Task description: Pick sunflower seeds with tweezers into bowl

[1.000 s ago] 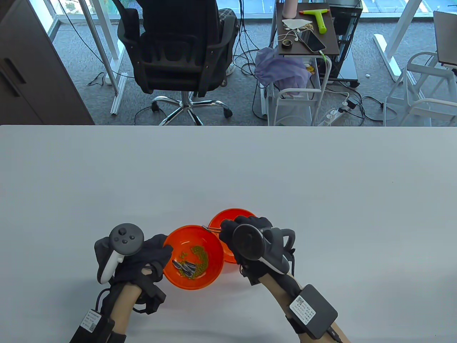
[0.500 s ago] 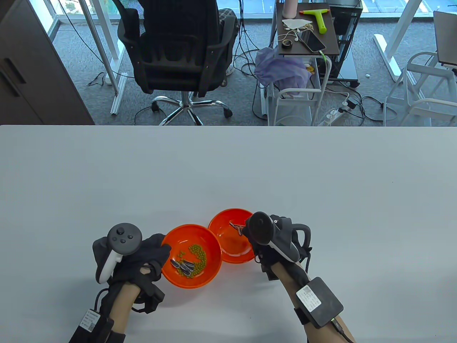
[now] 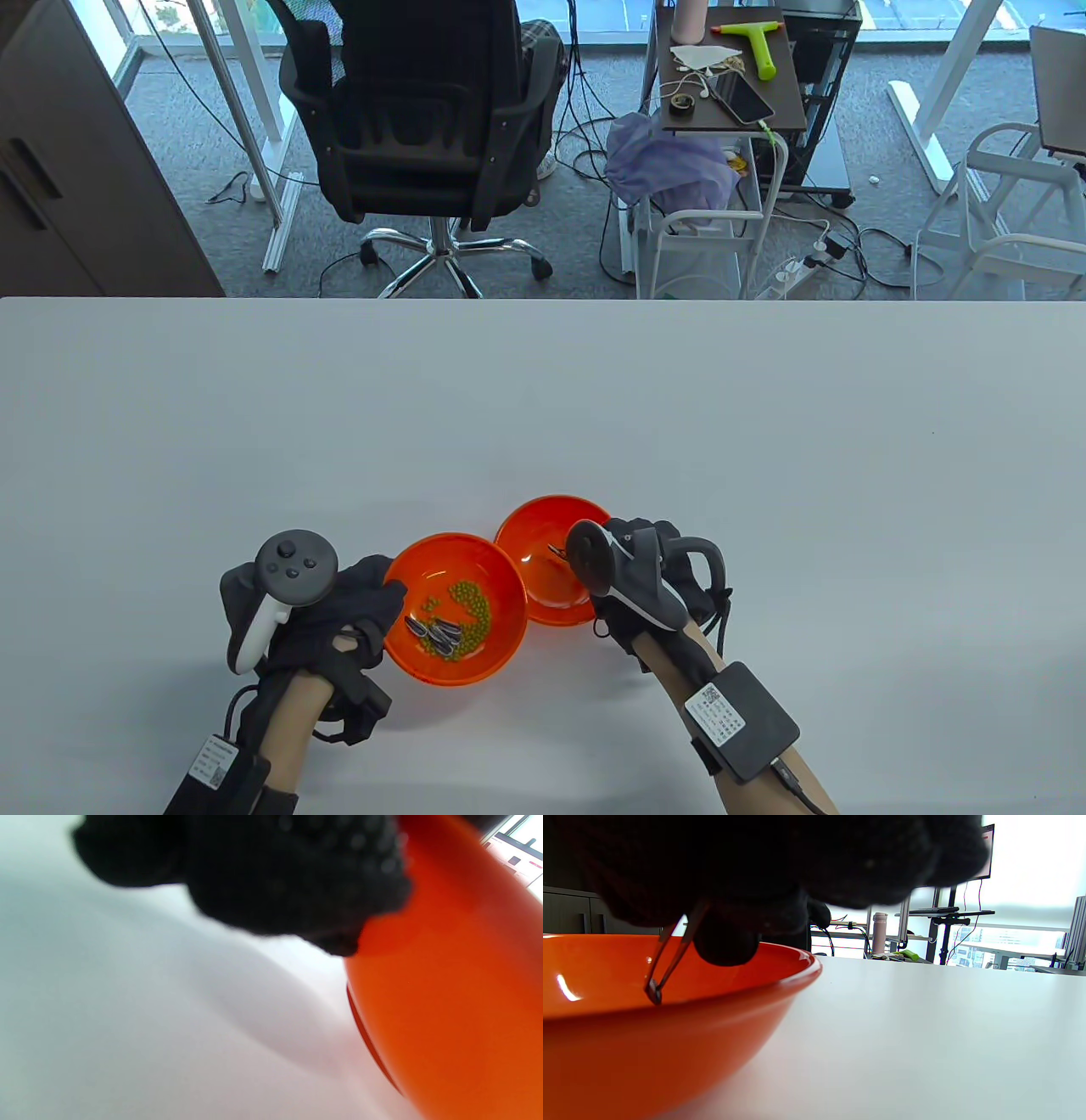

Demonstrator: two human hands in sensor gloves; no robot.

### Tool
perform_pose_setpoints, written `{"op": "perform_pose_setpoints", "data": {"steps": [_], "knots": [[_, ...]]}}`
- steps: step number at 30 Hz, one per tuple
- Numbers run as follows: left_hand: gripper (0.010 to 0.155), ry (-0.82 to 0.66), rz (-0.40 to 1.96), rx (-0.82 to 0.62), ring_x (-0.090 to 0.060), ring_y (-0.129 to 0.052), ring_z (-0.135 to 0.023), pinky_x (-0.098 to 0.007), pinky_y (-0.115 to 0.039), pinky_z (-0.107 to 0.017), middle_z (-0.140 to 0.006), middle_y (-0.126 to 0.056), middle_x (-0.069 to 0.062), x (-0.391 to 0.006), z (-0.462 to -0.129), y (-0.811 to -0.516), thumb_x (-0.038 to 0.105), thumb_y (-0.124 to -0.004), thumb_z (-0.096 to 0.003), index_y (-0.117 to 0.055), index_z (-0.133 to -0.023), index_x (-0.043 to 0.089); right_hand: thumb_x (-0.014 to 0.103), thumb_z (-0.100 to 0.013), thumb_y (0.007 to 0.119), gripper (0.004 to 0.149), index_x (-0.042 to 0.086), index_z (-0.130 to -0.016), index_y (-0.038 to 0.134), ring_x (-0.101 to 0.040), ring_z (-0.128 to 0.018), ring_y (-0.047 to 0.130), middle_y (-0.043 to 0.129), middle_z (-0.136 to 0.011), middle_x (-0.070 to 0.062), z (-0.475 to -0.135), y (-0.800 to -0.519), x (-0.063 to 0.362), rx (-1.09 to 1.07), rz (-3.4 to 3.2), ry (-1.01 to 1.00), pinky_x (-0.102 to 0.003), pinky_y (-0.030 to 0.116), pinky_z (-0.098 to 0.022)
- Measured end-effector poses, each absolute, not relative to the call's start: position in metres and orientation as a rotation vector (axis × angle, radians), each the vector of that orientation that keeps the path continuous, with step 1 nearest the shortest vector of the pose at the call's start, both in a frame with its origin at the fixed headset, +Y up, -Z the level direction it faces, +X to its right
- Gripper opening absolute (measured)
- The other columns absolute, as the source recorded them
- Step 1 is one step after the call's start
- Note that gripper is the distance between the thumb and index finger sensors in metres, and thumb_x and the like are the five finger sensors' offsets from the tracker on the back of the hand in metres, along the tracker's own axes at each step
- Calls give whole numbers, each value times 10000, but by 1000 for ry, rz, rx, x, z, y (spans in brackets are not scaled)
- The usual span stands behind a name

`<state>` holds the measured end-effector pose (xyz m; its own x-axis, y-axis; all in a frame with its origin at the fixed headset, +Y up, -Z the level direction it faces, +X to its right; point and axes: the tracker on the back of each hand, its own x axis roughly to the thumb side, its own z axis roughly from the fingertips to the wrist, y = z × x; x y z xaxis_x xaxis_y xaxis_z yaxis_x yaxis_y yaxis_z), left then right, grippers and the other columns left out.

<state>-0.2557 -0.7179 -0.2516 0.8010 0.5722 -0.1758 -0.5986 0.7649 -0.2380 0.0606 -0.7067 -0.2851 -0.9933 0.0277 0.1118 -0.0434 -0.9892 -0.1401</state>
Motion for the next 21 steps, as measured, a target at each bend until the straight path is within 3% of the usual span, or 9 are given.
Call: {"op": "perform_pose_setpoints", "data": {"steps": [10, 21], "knots": [[474, 96, 636, -289, -108, -1022, -63, -358, -941, -199, -375, -1052, -38, -256, -252, -718, 396, -808, -453, -861, -860, 161, 499, -283, 918, 433, 302, -637, 1069, -115, -280, 993, 1037, -422, 113, -280, -690, 64, 122, 2917, -263, -363, 885, -376], [469, 92, 636, -286, -108, -1022, -64, -358, -941, -201, -375, -1052, -37, -254, -251, -719, 396, -807, -452, -864, -856, 164, 487, -269, 946, 443, 326, -667, 1054, -124, -353, 995, 1021, -492, 114, -250, -669, 20, 400, 2754, -214, -379, 869, -434]]}}
